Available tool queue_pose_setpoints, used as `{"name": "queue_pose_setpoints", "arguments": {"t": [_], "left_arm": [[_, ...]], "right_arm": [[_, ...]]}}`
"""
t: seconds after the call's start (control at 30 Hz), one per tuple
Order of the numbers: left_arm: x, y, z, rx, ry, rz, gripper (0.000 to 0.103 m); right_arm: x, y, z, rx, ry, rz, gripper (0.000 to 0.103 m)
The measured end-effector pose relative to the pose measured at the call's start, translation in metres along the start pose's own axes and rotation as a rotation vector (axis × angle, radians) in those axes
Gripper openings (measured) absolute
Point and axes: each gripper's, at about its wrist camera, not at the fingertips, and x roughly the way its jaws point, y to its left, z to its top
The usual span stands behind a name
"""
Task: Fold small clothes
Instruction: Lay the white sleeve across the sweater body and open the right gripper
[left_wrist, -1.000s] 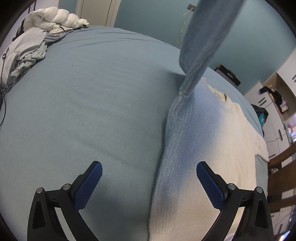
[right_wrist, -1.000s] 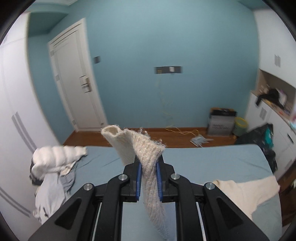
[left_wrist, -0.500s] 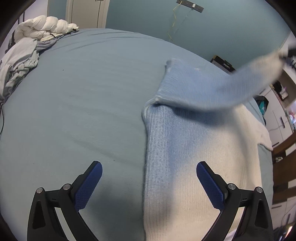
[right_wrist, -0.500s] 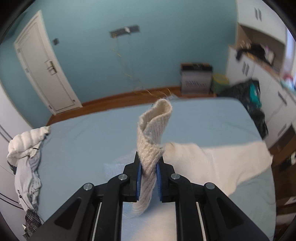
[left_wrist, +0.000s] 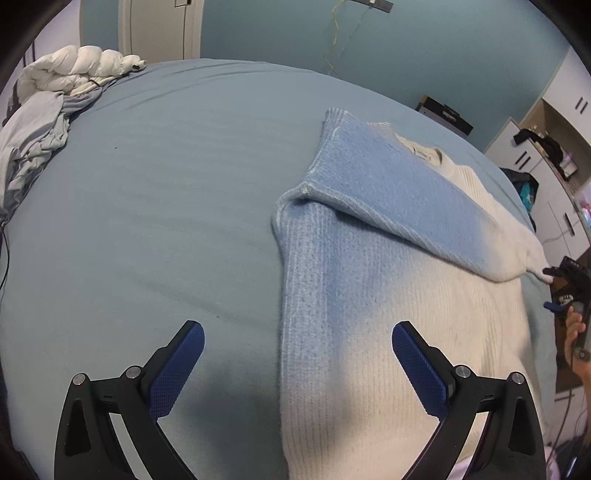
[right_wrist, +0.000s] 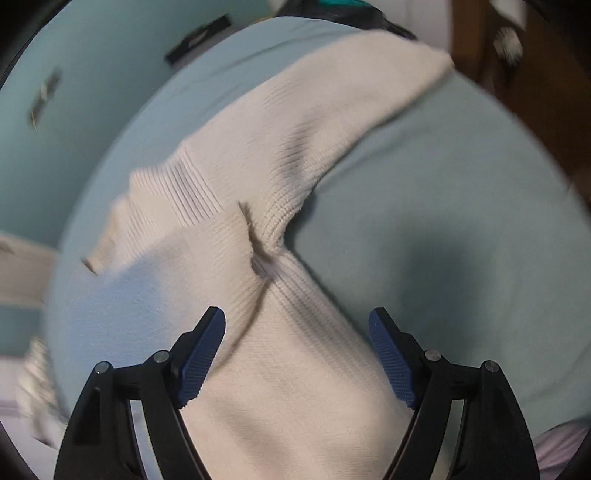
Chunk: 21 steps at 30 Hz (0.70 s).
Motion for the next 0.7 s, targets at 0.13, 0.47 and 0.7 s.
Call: {"name": "queue_pose_setpoints", "arguments": {"t": [0.13, 0.47, 0.7], "left_arm": [[0.0, -0.003, -0.002, 0.011, -0.001, 0.002, 0.102], [0.0, 0.001, -0.002, -0.009, -0.002, -0.005, 0.102], [-0.002, 0.003, 0.001, -0.02, -0.001, -0.013, 0.102]], "right_arm": [[0.032, 0.033, -0.02, -0.122, 0.084, 0.064, 0.075], [0.105, 0.068, -0.016, -0.109, 0.092, -0.016, 0.045], [0.083, 0.113, 0.011, -0.215, 0.179, -0.07, 0.011]]}}
